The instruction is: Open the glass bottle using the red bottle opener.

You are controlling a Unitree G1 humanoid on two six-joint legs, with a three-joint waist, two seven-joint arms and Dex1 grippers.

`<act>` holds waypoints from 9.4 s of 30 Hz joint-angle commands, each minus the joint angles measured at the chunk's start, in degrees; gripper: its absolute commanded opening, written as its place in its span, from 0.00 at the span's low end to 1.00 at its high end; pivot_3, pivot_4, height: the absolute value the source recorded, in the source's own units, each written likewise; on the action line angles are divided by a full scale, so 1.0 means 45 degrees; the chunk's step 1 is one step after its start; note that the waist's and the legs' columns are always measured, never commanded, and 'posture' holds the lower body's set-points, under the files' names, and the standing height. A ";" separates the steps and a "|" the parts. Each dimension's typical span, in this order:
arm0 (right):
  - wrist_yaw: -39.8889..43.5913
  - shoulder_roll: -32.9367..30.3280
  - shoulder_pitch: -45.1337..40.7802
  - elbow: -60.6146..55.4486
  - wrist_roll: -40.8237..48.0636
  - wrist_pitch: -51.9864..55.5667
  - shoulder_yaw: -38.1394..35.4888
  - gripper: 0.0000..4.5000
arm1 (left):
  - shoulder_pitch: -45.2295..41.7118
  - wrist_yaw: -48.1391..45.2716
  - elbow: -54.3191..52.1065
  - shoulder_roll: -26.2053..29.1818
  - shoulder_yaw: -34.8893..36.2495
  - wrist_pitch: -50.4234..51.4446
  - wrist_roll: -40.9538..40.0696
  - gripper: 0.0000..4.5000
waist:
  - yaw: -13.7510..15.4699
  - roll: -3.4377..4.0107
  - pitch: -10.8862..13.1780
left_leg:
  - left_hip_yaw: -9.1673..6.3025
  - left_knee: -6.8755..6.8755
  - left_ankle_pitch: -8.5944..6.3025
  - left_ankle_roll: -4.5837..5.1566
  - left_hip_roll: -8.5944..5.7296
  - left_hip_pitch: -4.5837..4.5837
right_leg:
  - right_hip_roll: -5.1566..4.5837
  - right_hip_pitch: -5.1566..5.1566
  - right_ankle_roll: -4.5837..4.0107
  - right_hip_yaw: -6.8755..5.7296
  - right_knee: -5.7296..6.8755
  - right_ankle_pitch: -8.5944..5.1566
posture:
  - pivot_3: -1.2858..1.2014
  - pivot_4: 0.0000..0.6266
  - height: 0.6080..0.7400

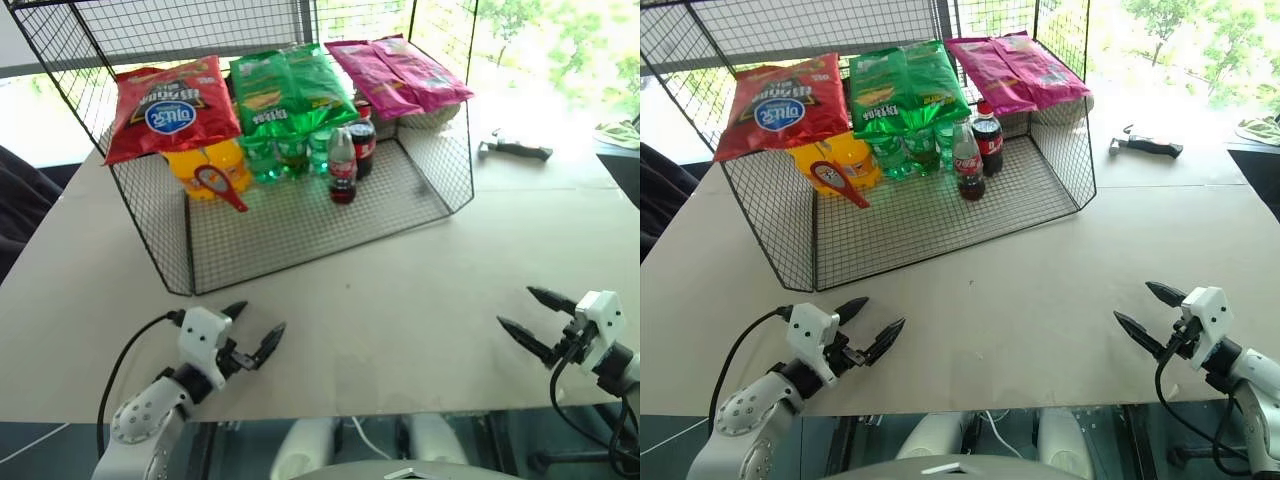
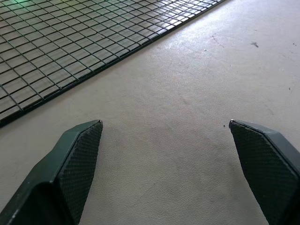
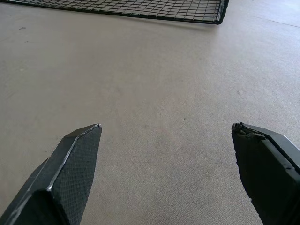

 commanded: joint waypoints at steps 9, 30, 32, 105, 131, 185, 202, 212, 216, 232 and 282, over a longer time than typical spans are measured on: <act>0.0110 0.0316 0.0288 0.0181 -0.0033 -0.0949 -0.0034 1.00 | -0.0150 -0.0279 0.0146 0.0099 0.0017 -0.0338 -0.0115 0.99 | -0.0005 0.0001 -0.0004 | 0.0010 0.0003 0.0000 0.0000 -0.0002 0.0010 | -0.0001 0.0001 0.0001 0.0001 0.0006 0.0001 | 0.52 0.24 1.00; -0.0092 0.0604 -0.0752 -0.0253 0.0165 -0.0720 0.0767 1.00 | -0.1811 0.0728 0.0768 -0.0127 0.0442 -0.0599 0.0248 0.99 | -0.0003 0.0001 -0.0005 | 0.0009 0.0007 0.0004 -0.0005 0.0000 0.0046 | 0.0005 0.0013 0.0001 -0.0006 0.0035 0.0001 | 0.52 0.24 1.00; -0.0063 0.0657 -0.0833 -0.0589 0.0176 -0.0548 0.1051 1.00 | -0.2180 0.1037 0.0710 -0.0185 0.0659 -0.0563 0.0110 0.99 | -0.0006 -0.0002 -0.0007 | 0.0011 0.0007 0.0007 -0.0010 -0.0001 0.0048 | 0.0006 0.0012 0.0001 -0.0008 0.0035 0.0001 | 0.52 0.24 1.00; -0.1023 0.1783 -0.3851 -0.4796 0.2736 0.2192 0.2873 1.00 | -0.7803 0.1346 0.1664 -0.1471 0.1301 0.1146 -0.4693 0.01 | -0.0034 -0.0034 -0.0011 | 0.0014 0.0029 0.0038 -0.0059 -0.0007 0.0031 | 0.0023 -0.0019 0.0005 -0.0021 0.0059 0.0004 | 0.52 0.24 1.00; -0.1021 0.0468 -1.1016 -0.3959 0.6680 1.5381 0.6716 1.00 | -1.1126 -0.4195 0.4969 -0.1321 -0.2714 0.8123 -0.8250 0.01 | -0.0204 -0.0047 -0.0015 | -0.0007 0.0074 0.0049 -0.0064 -0.0015 -0.0120 | 0.0022 -0.0147 -0.0002 -0.0043 0.0052 0.0006 | 0.52 0.24 1.00; -0.3347 0.1776 -0.9958 -0.3646 0.5604 1.5517 0.5187 0.00 | -0.9912 -0.3902 0.4065 -0.2162 -0.2035 0.7286 -0.7107 0.94 | -0.0337 -0.0053 -0.0020 | 0.0004 0.0103 0.0049 -0.0065 -0.0018 -0.0145 | 0.0018 -0.0186 0.0000 -0.0024 0.0096 0.0007 | 0.52 0.24 1.00; -0.7981 0.1890 -0.5504 -0.4843 -0.0887 0.6475 0.1817 0.00 | -1.1240 -0.0528 0.7130 -0.2648 -0.1479 -0.1747 -0.0575 0.94 | -0.0151 -0.0065 -0.0028 | 0.0037 0.0102 0.0056 -0.0076 -0.0026 -0.0134 | 0.0027 -0.0188 0.0007 -0.0006 0.0137 0.0011 | 0.52 0.24 1.00; -0.8826 0.3335 -0.5149 -0.5426 -0.1414 0.6089 0.2536 0.00 | -1.5052 0.1342 1.3493 -0.3197 -0.1241 -0.5821 0.1618 0.94 | -0.0156 -0.0097 -0.0044 | 0.0037 0.0117 0.0059 -0.0077 -0.0036 -0.0141 | 0.0078 -0.0206 0.0008 0.0000 0.0170 0.0012 | 0.52 0.24 1.00; -0.8860 0.3330 -0.4968 -0.5532 -0.1497 0.5976 0.2338 0.00 | -1.5994 0.2109 1.5073 -0.3271 -0.1196 -0.6566 0.2069 0.97 | -0.0189 -0.0098 -0.0044 | 0.0040 0.0119 0.0059 -0.0076 -0.0040 -0.0139 | 0.0076 -0.0205 0.0008 0.0004 0.0174 0.0011 | 0.52 0.24 1.00; -0.8958 0.3739 -0.4725 -0.6392 -0.1746 0.5919 0.3147 0.00 | -1.9508 0.3060 2.0665 -0.3688 -0.0982 -0.6953 0.2712 0.97 | -0.0339 -0.0105 -0.0039 | 0.0037 0.0177 0.0058 -0.0073 -0.0046 -0.0141 | 0.0091 -0.0204 0.0010 -0.0001 0.0237 0.0010 | 0.52 0.24 1.00; -0.9094 0.3431 -0.6648 -0.4417 -0.2111 0.5150 0.2201 0.00 | -0.9805 -0.3425 0.3694 -0.1455 -0.3964 0.0501 -0.0305 0.99 | -0.0341 -0.0099 -0.0041 | 0.0046 0.0197 0.0056 -0.0074 -0.0021 -0.0119 | 0.0087 -0.0206 0.0007 0.0021 0.0260 0.0011 | 0.52 0.24 1.00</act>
